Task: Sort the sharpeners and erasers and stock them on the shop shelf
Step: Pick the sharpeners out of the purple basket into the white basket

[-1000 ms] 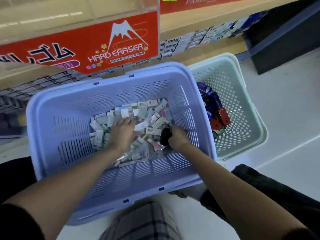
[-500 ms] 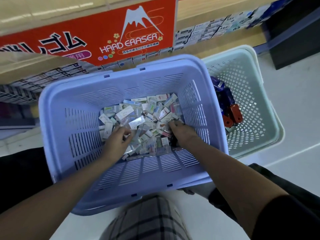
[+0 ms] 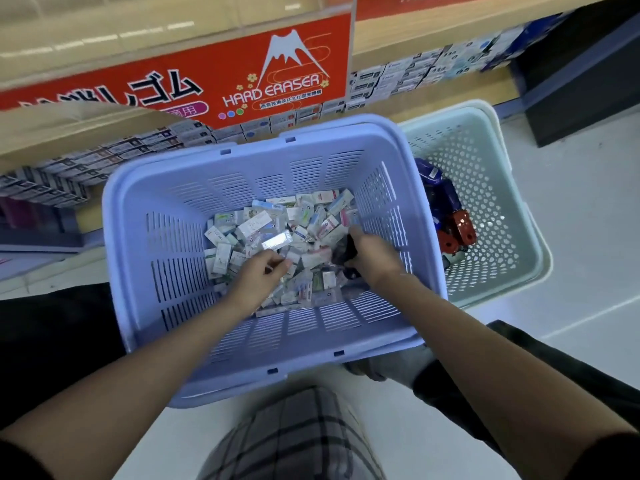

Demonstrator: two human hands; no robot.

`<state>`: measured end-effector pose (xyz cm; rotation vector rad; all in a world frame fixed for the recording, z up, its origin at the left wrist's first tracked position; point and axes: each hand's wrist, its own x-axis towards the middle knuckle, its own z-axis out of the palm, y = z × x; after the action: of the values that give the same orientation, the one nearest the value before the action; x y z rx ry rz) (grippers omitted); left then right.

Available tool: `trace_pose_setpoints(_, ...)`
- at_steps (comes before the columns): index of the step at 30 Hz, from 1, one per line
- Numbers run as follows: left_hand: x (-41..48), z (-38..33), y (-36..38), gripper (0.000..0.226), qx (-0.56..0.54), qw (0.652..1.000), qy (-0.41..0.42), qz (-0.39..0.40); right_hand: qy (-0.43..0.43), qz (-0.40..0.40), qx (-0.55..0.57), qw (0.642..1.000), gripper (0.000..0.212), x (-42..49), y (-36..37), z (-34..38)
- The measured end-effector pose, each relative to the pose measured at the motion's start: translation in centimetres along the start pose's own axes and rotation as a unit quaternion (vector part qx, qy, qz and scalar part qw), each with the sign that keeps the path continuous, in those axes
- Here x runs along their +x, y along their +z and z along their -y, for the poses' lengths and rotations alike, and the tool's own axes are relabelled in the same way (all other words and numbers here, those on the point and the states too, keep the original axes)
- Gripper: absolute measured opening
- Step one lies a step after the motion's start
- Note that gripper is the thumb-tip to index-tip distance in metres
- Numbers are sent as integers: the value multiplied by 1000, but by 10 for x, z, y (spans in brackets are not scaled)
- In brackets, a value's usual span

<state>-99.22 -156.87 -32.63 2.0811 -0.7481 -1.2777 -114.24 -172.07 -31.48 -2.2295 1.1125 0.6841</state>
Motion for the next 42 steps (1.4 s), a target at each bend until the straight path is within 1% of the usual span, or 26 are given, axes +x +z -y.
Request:
trace_pose_setpoints(2, 0, -6, -4, 18, -11, 1000, -11, -8, -13, -62, 104, 992, 42, -16, -18, 2)
trace_pose_setpoints(4, -1, -9, -8, 14, -3, 1000, -7, -13, -63, -123, 191, 972, 37, -41, -38, 5)
trace_pose_setpoints(6, -3, -13, -9, 9, 10, 1000, 7, -8, -91, -169, 270, 943, 40, -69, -51, 6)
trace_pose_setpoints(8, -5, -18, -7, 7, 13, 1000, 15, 4, -84, -214, 365, 902, 39, -92, -57, 5)
trace_pose_setpoints(9, -7, -22, -7, 6, 11, 1000, 17, 11, -70, -236, 422, 873, 37, -100, -57, 2)
trace_pose_setpoints(11, -8, -30, -7, 5, 13, 999, 19, 25, -29, -296, 528, 796, 36, -112, -61, -7)
trace_pose_setpoints(13, -8, -34, -11, 4, 26, 998, 21, 45, 28, -363, 584, 725, 34, -115, -68, -27)
trace_pose_setpoints(14, -9, -35, -14, 3, 36, 998, 17, 53, 63, -382, 595, 704, 36, -112, -71, -40)
trace_pose_setpoints(16, -12, -29, -20, 10, 49, 997, -1, 57, 136, -381, 599, 691, 41, -100, -71, -66)
trace_pose_setpoints(19, -21, -12, -26, 12, 56, 996, -44, 55, 215, -341, 593, 697, 48, -76, -53, -97)
trace_pose_setpoints(21, -25, -3, -32, 14, 64, 994, -64, 57, 259, -325, 542, 730, 54, -63, -41, -105)
trace_pose_setpoints(22, -27, 0, -36, 14, 64, 994, -69, 56, 277, -330, 503, 749, 54, -58, -38, -106)
trace_pose_setpoints(24, -31, 4, -44, 12, 69, 994, -77, 46, 292, -367, 466, 750, 46, -56, -42, -98)
trace_pose_setpoints(25, -33, 6, -48, 10, 73, 994, -80, 35, 267, -396, 464, 746, 42, -60, -49, -89)
trace_pose_setpoints(26, -34, 10, -52, 9, 80, 993, -83, 23, 215, -434, 455, 747, 36, -66, -58, -75)
trace_pose_setpoints(27, -34, 14, -55, 10, 90, 992, -83, 9, 143, -465, 431, 760, 31, -72, -64, -57)
trace_pose_setpoints(28, -35, 17, -58, 15, 104, 991, -83, -7, 53, -476, 395, 784, 25, -78, -69, -36)
trace_pose_setpoints(29, -33, 20, -60, 21, 115, 990, -81, -25, -37, -458, 354, 815, 21, -78, -67, -16)
trace_pose_setpoints(31, -26, 22, -61, 30, 129, 988, -68, -50, -164, -324, 268, 893, 22, -61, -49, 22)
trace_pose_setpoints(32, -22, 19, -61, 30, 138, 987, -60, -48, -196, -238, 214, 927, 24, -44, -35, 36)
trace_pose_setpoints(34, -15, 15, -61, 30, 156, 986, -40, -33, -193, -91, 134, 968, 34, -5, -4, 61)
trace_pose_setpoints(35, -12, 13, -61, 30, 168, 985, -25, -27, -168, -41, 118, 978, 43, 13, 8, 69)
trace_pose_setpoints(37, -12, 13, -65, 34, 223, 974, 10, -22, -120, 14, 102, 987, 60, 43, 26, 82)
trace_pose_setpoints(39, -16, 20, -70, 46, 288, 957, 25, -16, -87, 70, 67, 992, 73, 61, 36, 92)
trace_pose_setpoints(40, -17, 24, -72, 55, 303, 953, 8, -9, -77, 86, 46, 992, 78, 65, 40, 95)
trace_pose_setpoints(42, -18, 25, -75, 66, 301, 953, -34, 7, -75, 74, 11, 994, 79, 64, 48, 98)
